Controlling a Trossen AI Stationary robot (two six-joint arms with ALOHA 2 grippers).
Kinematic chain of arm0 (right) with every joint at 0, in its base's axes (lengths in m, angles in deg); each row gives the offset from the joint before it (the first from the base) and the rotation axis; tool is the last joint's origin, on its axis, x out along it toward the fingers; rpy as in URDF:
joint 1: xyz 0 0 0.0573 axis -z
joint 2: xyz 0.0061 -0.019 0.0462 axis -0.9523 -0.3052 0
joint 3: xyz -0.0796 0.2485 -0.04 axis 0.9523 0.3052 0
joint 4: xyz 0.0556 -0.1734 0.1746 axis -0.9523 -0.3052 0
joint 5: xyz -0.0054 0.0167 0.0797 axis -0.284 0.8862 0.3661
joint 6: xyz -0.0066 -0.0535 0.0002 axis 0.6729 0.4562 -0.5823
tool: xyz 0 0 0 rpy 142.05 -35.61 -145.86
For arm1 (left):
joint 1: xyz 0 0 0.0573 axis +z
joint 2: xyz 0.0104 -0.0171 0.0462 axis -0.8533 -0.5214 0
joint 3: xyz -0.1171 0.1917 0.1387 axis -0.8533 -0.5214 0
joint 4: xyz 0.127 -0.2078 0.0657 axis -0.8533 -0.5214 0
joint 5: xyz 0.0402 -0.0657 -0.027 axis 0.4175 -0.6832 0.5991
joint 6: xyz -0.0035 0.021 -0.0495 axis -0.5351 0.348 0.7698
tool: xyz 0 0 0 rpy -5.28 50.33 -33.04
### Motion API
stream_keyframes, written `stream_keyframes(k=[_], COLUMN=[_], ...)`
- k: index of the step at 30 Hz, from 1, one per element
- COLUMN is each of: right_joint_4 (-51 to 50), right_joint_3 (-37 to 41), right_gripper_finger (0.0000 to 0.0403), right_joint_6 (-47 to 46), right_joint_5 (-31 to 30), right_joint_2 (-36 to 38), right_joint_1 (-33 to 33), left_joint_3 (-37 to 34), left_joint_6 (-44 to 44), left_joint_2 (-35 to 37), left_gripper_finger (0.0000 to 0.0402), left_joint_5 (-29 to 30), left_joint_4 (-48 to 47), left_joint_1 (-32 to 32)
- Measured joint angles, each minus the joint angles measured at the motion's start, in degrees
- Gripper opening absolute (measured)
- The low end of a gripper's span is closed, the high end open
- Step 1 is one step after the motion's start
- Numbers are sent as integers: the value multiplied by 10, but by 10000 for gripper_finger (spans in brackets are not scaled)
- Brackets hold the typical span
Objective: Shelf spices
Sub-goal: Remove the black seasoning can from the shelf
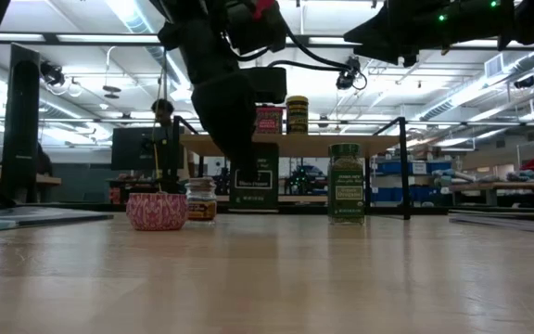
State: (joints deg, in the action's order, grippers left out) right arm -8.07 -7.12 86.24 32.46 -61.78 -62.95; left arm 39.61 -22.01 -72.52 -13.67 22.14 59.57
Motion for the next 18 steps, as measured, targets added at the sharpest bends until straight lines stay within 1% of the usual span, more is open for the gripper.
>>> stream_keyframes(k=[4,6,14,18], right_joint_4=[0,0,0,0], right_joint_3=[0,0,0,0], right_gripper_finger=[307,307,307,307], right_joint_6=[0,0,0,0], right_joint_5=[0,0,0,0], right_joint_2=[0,0,0,0], right_joint_1=[0,0,0,0], left_joint_3=[0,0,1,22], left_joint_6=[13,13,15,18], left_joint_2=[0,0,0,0], left_gripper_finger=[158,165,224,241], left_joint_5=[1,3,20,34], left_joint_4=[10,13,12,-13], left_joint_1=[-1,-3,-12,-18])
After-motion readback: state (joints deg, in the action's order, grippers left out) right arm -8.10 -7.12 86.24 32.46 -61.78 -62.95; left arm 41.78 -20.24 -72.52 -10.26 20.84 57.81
